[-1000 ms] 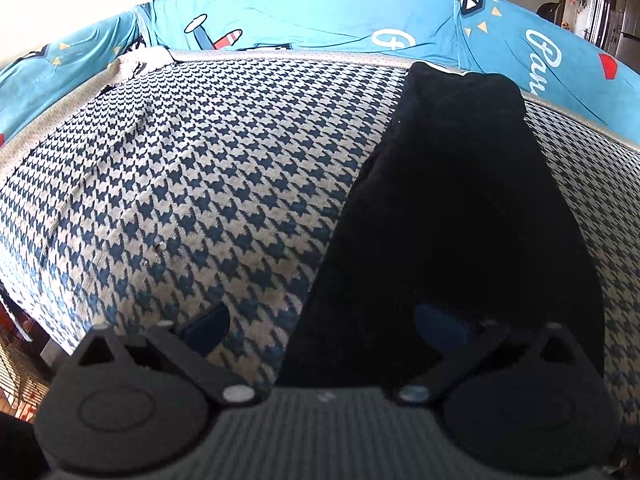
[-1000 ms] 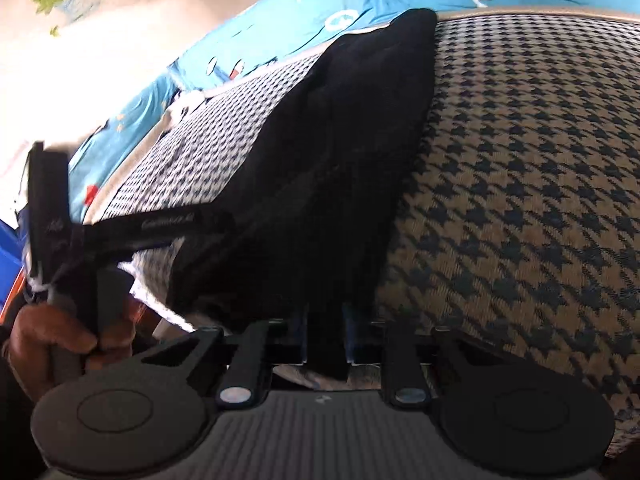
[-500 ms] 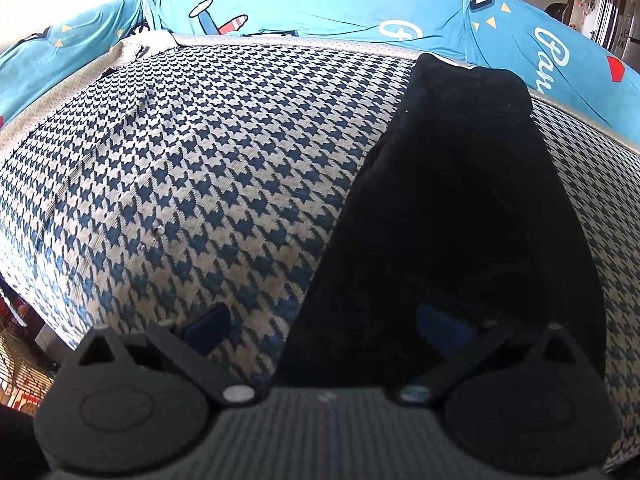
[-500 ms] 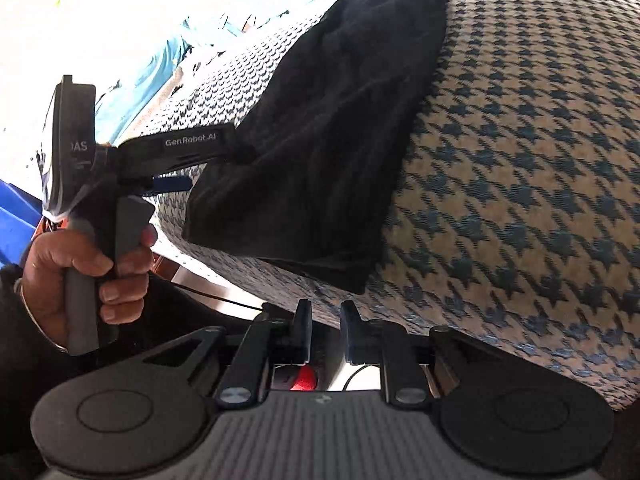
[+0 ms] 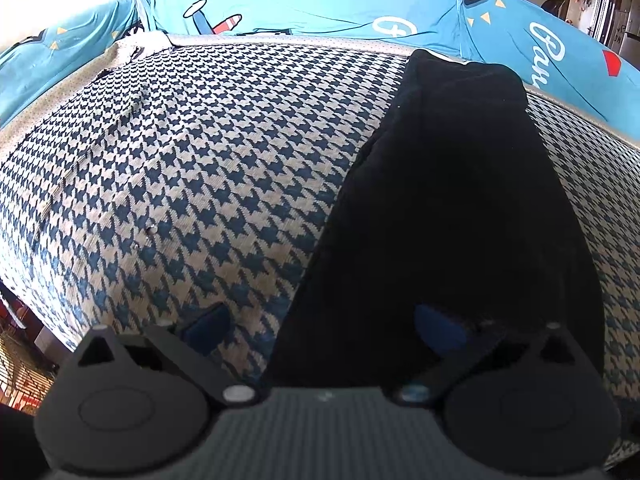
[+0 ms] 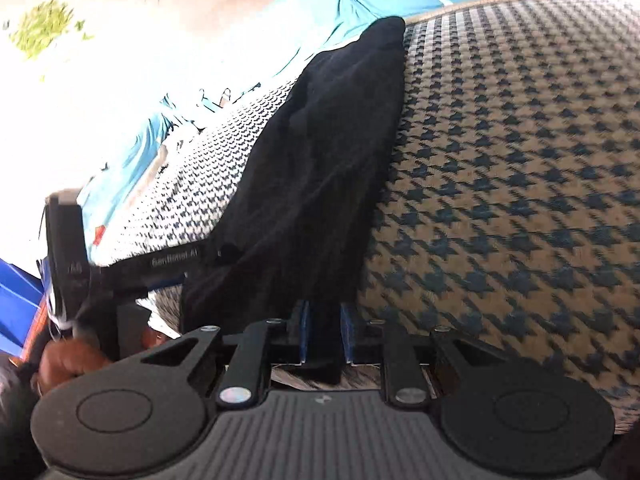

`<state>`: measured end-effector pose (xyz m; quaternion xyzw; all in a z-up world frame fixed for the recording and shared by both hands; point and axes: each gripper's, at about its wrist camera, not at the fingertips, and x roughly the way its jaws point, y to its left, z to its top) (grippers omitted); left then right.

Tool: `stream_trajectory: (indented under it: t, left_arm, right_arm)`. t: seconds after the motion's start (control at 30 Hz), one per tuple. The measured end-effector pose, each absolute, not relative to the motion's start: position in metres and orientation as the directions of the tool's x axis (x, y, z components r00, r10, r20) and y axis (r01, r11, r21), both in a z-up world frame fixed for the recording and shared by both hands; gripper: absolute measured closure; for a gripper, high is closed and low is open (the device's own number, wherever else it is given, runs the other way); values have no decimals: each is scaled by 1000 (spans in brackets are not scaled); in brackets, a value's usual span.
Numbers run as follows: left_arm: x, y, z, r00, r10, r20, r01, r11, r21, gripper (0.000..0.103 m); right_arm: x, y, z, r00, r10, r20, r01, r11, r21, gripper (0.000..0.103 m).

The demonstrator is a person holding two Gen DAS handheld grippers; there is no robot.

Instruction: Fold clothes

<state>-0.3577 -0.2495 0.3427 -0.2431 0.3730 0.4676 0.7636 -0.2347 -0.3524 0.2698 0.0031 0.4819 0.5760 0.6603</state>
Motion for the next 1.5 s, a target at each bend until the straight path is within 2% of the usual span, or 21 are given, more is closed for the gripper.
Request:
stream_trajectory:
  t: [0.17,0.23,0.27,0.3,0.43,0.57,0.73,1.13,1.4,1.5]
  left_arm:
    - [-359,-248,342,288,527,-800,-897,441,-32,0]
    - [-359,-248,342,288,526,-800,-897,440,-34,0]
    - [-359,-248,342,288,526,-800,-898,439,-35,0]
    - [-359,-248,342,289,526,-800,-898,439,-36,0]
    - [-361,-246,342,288,525,-801,-901,433,-41,0]
    - [-363,-246,342,288,522,-803,-905,423,-49,0]
    - [-361,-246,342,286,522,-804,-905,423,-48,0]
    - [-361,-245,343,284,524,-803,-904,426,-41,0]
    - [-361,-244,344,285,523,-804,-903,427,-43,0]
    - [-362,-244,344,286,522,-804,-903,427,-44,0]
  right_arm:
    - [-235,-348,262,-185,758,-626,-732,318,602,74]
    - [-236,-346,259,-207,755,-622,-721,312,619,77]
    - [-236,-345,258,-218,754,-620,-716,308,627,85]
    - [-236,-344,256,-230,752,-618,-710,305,635,87]
    - [-239,-344,259,-236,755,-612,-709,296,639,87]
    - [-239,-350,269,-165,767,-620,-747,313,586,86]
    - [-219,-358,262,-121,782,-612,-674,388,629,74]
    - [-201,-345,239,-208,829,-519,-543,343,766,72]
    - [-218,-341,247,-290,788,-543,-647,257,718,73]
    - [-215,-343,244,-299,786,-541,-623,268,735,76]
